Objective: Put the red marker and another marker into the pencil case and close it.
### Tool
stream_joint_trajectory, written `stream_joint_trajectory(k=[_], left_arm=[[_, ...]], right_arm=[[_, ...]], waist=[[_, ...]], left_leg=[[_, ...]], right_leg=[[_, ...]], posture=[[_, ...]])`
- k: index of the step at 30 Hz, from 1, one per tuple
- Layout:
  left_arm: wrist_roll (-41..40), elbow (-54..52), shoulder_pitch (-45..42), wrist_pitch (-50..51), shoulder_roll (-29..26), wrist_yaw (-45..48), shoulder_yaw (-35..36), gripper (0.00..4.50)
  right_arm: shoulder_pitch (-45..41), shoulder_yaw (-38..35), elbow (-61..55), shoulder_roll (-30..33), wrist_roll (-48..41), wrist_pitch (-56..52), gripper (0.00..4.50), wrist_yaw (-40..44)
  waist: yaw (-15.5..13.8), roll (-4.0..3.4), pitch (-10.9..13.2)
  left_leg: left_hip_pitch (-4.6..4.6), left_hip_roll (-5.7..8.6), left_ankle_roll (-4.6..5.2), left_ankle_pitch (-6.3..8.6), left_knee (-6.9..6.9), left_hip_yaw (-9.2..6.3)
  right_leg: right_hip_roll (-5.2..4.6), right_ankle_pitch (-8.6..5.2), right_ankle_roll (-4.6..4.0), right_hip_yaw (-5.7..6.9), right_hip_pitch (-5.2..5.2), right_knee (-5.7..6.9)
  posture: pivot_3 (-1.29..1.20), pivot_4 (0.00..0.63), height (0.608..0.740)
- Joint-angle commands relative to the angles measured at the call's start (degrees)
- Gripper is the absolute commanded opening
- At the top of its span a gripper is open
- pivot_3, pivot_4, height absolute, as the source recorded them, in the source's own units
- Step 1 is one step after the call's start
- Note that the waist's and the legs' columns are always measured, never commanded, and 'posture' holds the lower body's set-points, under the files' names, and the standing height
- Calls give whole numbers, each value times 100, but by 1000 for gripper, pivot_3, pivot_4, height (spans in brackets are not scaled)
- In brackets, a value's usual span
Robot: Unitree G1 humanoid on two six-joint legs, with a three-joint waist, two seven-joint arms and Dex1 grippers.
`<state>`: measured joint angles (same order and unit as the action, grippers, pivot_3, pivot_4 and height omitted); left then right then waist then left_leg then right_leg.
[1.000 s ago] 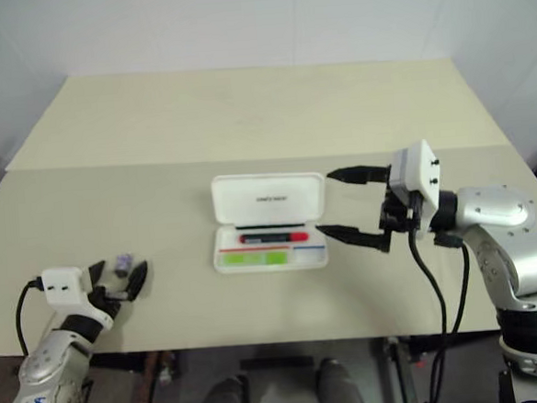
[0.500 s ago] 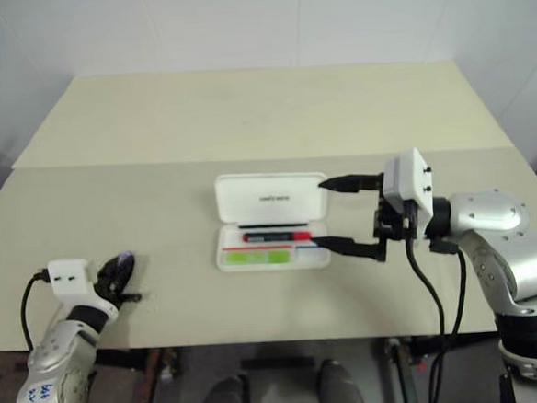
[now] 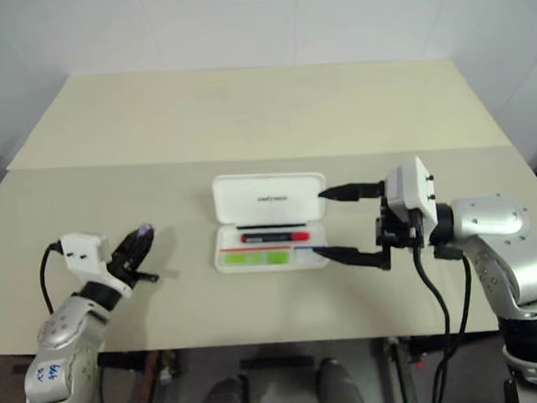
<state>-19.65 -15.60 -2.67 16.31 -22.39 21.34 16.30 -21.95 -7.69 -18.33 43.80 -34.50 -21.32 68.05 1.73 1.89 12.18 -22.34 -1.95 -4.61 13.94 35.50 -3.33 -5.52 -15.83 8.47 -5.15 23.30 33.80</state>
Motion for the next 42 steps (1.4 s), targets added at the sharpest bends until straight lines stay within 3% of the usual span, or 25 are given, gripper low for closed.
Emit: stream_joint_trajectory(k=[1, 5, 19, 24, 42], left_arm=[[-196, -411, -110, -366, -309, 747, -193, 325], [-433, -351, -456, -667, -852, 2074, -650, 325], [-868, 366, -2374, 252, -1347, 3997, -1758, 325], [-705, 742, -2955, 306, -1084, 4197, -2129, 325], [616, 2154, -3539, -307, 77, 4037, -3273, 325]], right_arm=[[1, -264, 45, 114, 26, 215, 4500, -33], [274, -487, 51, 261, 119, 312, 4500, -130], [1325, -1180, -789, 321, -26, 166, 4500, -881], [1538, -1290, -1017, 287, -66, 115, 4500, -1100], [2247, -1668, -1558, 448, -256, -80, 4500, -1325]], waist=[[-3, 0, 0], [-22, 0, 0], [1, -1, 1], [-11, 0, 1], [-23, 1, 2]], left_leg=[[0, 0, 0, 0, -1, 1], [-1, 0, 0, 0, -3, 1], [-5, 0, 5, 1, -5, 1], [-5, 1, 5, 0, 1, 0], [-9, 3, 6, 0, 3, -4]], right_leg=[[0, 0, 0, 0, 0, -1], [0, -1, -2, 0, 1, -2], [1, -2, 5, -1, 2, -4], [1, -2, 6, -2, 1, -1], [3, 1, 13, -3, 0, -1]], posture=[[0, 150, 740], [0, 150, 740], [0, 150, 740], [0, 150, 740], [0, 150, 740]])
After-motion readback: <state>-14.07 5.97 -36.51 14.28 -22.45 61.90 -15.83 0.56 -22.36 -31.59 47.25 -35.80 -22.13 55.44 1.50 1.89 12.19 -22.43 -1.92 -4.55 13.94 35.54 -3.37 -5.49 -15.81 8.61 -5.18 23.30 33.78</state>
